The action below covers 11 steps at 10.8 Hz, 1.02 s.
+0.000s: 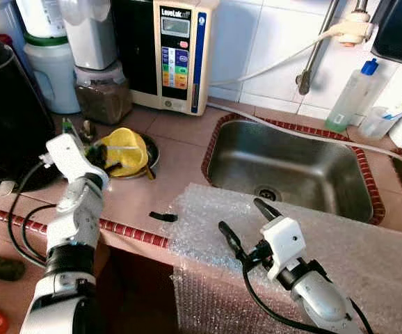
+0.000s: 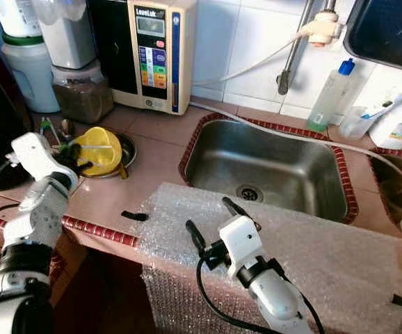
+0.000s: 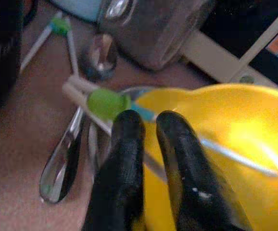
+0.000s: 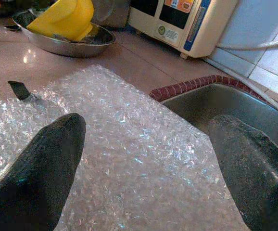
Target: Kitchen organization
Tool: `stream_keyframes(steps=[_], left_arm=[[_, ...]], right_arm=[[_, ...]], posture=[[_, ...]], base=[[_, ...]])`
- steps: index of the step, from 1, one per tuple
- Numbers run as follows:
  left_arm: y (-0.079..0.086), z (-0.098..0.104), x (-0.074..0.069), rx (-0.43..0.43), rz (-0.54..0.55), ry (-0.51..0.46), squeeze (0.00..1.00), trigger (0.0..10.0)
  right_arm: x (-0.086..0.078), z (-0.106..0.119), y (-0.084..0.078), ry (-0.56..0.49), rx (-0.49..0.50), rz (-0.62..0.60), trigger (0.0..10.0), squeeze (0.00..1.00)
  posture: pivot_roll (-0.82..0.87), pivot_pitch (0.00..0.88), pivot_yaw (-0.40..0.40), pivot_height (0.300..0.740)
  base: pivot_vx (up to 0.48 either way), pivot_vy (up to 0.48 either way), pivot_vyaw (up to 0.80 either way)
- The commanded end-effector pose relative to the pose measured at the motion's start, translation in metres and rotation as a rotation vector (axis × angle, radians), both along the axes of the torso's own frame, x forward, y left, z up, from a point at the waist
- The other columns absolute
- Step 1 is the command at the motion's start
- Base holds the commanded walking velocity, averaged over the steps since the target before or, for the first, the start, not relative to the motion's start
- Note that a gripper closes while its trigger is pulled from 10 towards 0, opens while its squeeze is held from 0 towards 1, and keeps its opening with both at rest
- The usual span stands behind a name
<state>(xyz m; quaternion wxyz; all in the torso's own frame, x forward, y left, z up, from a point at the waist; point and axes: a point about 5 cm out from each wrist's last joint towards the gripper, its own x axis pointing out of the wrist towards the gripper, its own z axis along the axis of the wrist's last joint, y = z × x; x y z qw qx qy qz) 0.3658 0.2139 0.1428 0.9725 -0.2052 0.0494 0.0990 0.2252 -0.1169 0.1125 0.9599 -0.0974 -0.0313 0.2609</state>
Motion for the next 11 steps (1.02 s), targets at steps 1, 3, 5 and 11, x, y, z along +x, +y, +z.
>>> stream_keyframes(steps=[1, 3, 5, 11], left_arm=[[0.000, 0.007, 0.006, 0.011, 0.021, -0.007, 1.00, 10.0], [0.000, 0.007, 0.012, 0.029, 0.035, 0.037, 1.00, 10.0], [0.001, 0.005, 0.013, 0.051, 0.073, 0.064, 1.00, 10.0], [0.000, 0.020, 0.020, 0.103, 0.064, 0.018, 1.00, 10.0]], right_arm=[[0.000, -0.001, -0.003, -0.001, -0.015, -0.013, 10.0, 0.00], [0.000, -0.002, -0.002, -0.001, -0.017, -0.013, 10.0, 0.00], [-0.001, -0.002, -0.002, -0.003, -0.019, -0.015, 10.0, 0.00], [-0.001, -0.004, -0.001, -0.005, -0.023, -0.016, 10.0, 0.00]], posture=[[0.07, 0.000, -0.023, 0.740], [0.07, 0.000, -0.018, 0.740], [0.07, 0.000, -0.014, 0.740], [0.07, 0.000, -0.010, 0.740]], base=[[0.000, 0.000, 0.00], [0.000, 0.000, 0.00], [0.000, 0.000, 0.00], [0.000, 0.000, 0.00]])
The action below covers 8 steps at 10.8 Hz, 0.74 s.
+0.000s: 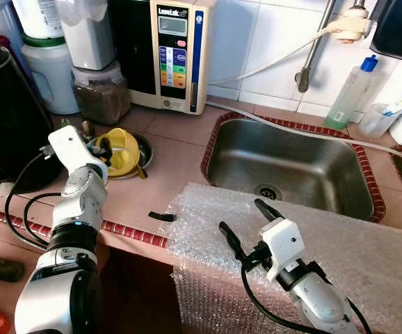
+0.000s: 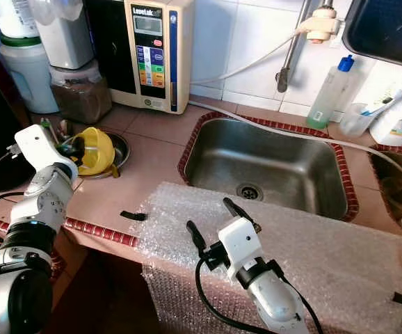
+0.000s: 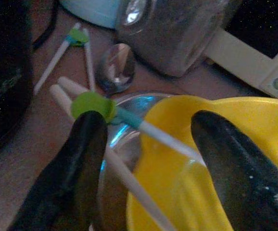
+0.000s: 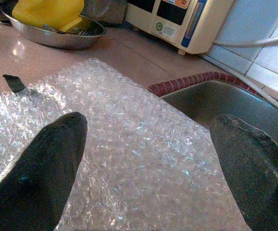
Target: Kitchen organization
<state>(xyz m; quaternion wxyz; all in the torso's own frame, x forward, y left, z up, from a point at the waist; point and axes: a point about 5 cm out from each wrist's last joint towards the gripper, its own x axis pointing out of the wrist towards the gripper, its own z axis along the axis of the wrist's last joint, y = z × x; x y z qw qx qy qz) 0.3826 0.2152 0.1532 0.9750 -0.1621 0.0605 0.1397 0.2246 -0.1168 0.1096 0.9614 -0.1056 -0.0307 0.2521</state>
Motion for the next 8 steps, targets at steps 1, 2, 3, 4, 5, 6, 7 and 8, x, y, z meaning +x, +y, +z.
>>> stream_keyframes(steps=[1, 2, 3, 4, 5, 6, 7, 8], left_arm=[[-0.009, 0.014, 0.004, 0.057, -0.047, -0.041, 1.00, 10.0], [-0.016, 0.017, 0.003, 0.142, -0.080, -0.060, 1.00, 10.0], [-0.022, 0.021, 0.002, 0.197, -0.116, -0.092, 1.00, 10.0], [-0.029, 0.026, 0.001, 0.251, -0.168, -0.122, 0.70, 10.0], [-0.035, 0.027, 0.000, 0.264, -0.203, -0.125, 0.72, 10.0], [-0.039, 0.028, 0.000, 0.278, -0.247, -0.139, 0.66, 10.0], [-0.045, 0.030, -0.005, 0.341, -0.331, -0.164, 0.26, 10.0], [-0.047, 0.031, -0.010, 0.374, -0.364, -0.183, 0.11, 10.0]], right_arm=[[0.000, -0.001, -0.001, -0.001, -0.009, 0.002, 10.0, 0.00], [0.000, -0.001, -0.001, -0.002, -0.009, 0.001, 10.0, 0.00], [0.000, -0.001, -0.001, -0.001, -0.009, 0.001, 10.0, 0.00], [0.000, -0.002, 0.000, 0.001, -0.009, 0.004, 10.0, 0.00], [0.000, -0.002, -0.001, 0.001, -0.011, 0.006, 10.0, 0.00], [0.000, -0.002, -0.001, 0.000, -0.013, 0.007, 10.0, 0.00], [0.001, -0.002, -0.001, -0.001, -0.020, 0.011, 10.0, 0.00], [0.001, -0.002, -0.002, -0.002, -0.026, 0.012, 10.0, 0.00]], posture=[[0.07, 0.000, -0.009, 0.740], [0.07, 0.000, -0.008, 0.740], [0.07, 0.000, -0.010, 0.740], [0.08, 0.000, -0.011, 0.740], [0.08, 0.000, -0.013, 0.740], [0.08, 0.000, -0.016, 0.740], [0.08, 0.000, -0.018, 0.740], [0.08, 0.000, -0.021, 0.740]], base=[[0.000, 0.000, 0.00], [0.000, 0.000, 0.00], [0.000, 0.000, 0.00], [0.000, 0.000, 0.00], [0.000, 0.000, 0.00], [0.000, 0.000, 0.00], [0.000, 0.000, 0.00], [0.000, 0.000, 0.00]])
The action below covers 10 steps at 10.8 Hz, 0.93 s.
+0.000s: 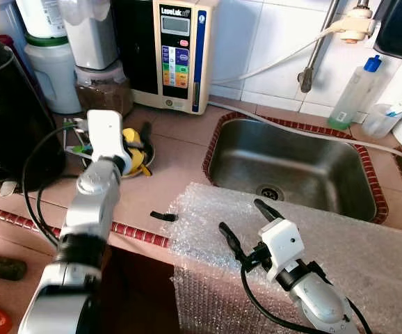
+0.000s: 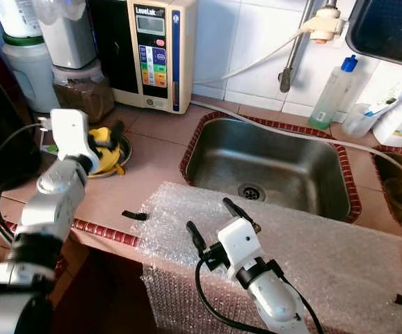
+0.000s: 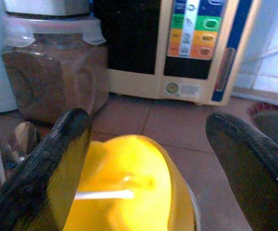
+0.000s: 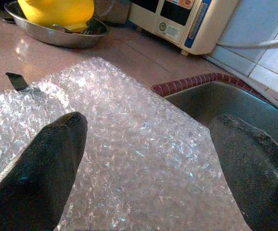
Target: Kitchen organization
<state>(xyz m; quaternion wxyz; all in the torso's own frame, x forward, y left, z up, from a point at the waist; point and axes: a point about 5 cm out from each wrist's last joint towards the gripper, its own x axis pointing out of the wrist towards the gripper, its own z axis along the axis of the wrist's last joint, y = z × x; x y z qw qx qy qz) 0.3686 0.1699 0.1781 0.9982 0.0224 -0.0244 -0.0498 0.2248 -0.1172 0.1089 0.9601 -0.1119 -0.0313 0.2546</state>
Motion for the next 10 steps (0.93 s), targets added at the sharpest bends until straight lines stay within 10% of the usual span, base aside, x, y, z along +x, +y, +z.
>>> stream_keyframes(steps=[1, 6, 9, 10], left_arm=[[-0.005, 0.002, -0.006, 0.049, -0.050, -0.013, 0.00, 10.0], [-0.026, -0.021, -0.020, 0.075, -0.174, 0.064, 0.00, 10.0], [-0.014, 0.029, -0.015, -0.036, -0.110, -0.212, 0.00, 10.0], [-0.008, 0.030, -0.014, -0.041, -0.096, -0.205, 0.45, 10.0]], right_arm=[[0.001, -0.002, -0.002, 0.003, -0.017, 0.007, 10.0, 0.00], [0.004, -0.003, 0.001, -0.004, -0.036, 0.025, 10.0, 0.00], [0.003, -0.004, 0.001, -0.005, -0.035, 0.022, 10.0, 0.00], [0.003, -0.004, 0.002, -0.005, -0.035, 0.028, 10.0, 0.00]], posture=[[0.08, 0.000, -0.024, 0.740], [0.09, 0.000, -0.032, 0.740], [0.10, 0.000, -0.034, 0.740], [0.11, 0.000, -0.035, 0.740]], base=[[0.000, 0.000, 0.00], [0.000, 0.000, 0.00], [0.000, 0.000, 0.00], [0.000, 0.000, 0.00]])
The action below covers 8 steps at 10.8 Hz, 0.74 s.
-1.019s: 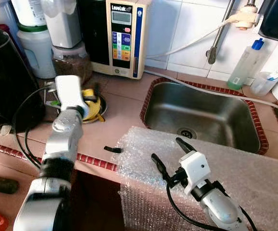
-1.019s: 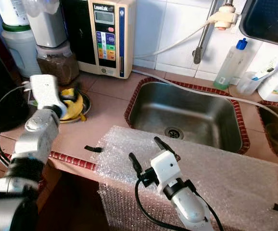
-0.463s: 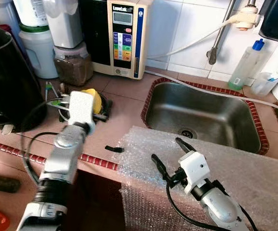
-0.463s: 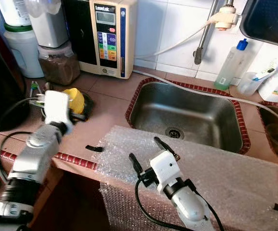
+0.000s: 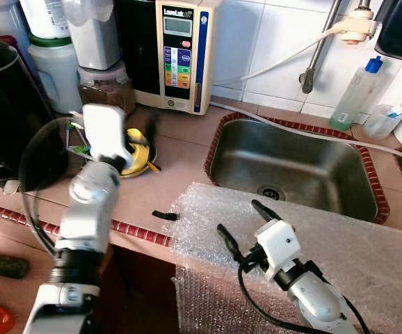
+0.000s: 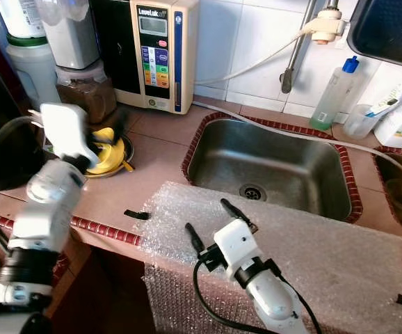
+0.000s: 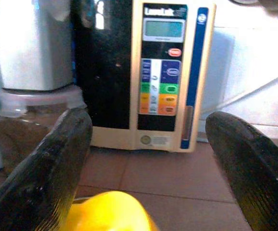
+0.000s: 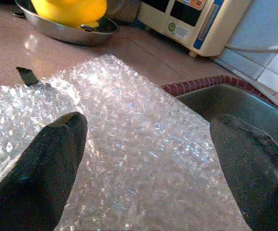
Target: Kitchen organization
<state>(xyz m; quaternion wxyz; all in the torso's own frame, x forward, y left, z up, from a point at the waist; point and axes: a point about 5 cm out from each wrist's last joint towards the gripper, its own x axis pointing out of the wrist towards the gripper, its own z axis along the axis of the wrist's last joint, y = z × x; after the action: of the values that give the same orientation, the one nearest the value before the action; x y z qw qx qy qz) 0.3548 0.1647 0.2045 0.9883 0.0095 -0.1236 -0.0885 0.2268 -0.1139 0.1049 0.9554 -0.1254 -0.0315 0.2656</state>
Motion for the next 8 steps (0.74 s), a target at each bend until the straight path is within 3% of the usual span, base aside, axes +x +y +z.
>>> stream_keyframes(steps=[1, 2, 3, 5, 7, 8], left_arm=[[-0.001, -0.003, 0.002, 0.027, 0.003, 0.027, 0.45, 10.0], [-0.003, -0.016, 0.005, 0.064, -0.022, 0.104, 0.36, 10.0], [-0.003, -0.030, 0.009, 0.061, 0.016, 0.180, 0.00, 10.0], [-0.002, -0.032, 0.016, 0.004, 0.066, 0.207, 0.00, 10.0], [0.015, -0.027, 0.029, -0.178, 0.206, 0.223, 0.00, 10.0], [0.019, -0.027, 0.031, -0.214, 0.226, 0.235, 0.00, 10.0]], right_arm=[[0.002, -0.001, -0.001, -0.001, -0.008, 0.007, 10.0, 0.00], [0.003, -0.001, -0.001, -0.003, -0.011, 0.010, 10.0, 0.00], [0.003, 0.000, 0.000, -0.007, -0.015, 0.009, 10.0, 0.00], [0.003, -0.001, -0.001, -0.011, -0.017, 0.002, 10.0, 0.00], [0.001, -0.001, -0.002, -0.015, -0.018, -0.012, 10.0, 0.00], [0.001, -0.001, -0.002, -0.014, -0.017, -0.017, 10.0, 0.00]], posture=[[0.11, 0.000, -0.036, 0.740], [0.11, 0.000, -0.036, 0.740], [0.10, 0.000, -0.033, 0.740], [0.09, 0.000, -0.027, 0.740], [0.07, 0.000, -0.011, 0.740], [0.07, 0.000, -0.008, 0.740]], base=[[0.000, 0.000, 0.00], [0.000, 0.000, 0.00], [0.000, 0.000, 0.00], [0.000, 0.000, 0.00], [0.000, 0.000, 0.00], [0.000, 0.000, 0.00]])
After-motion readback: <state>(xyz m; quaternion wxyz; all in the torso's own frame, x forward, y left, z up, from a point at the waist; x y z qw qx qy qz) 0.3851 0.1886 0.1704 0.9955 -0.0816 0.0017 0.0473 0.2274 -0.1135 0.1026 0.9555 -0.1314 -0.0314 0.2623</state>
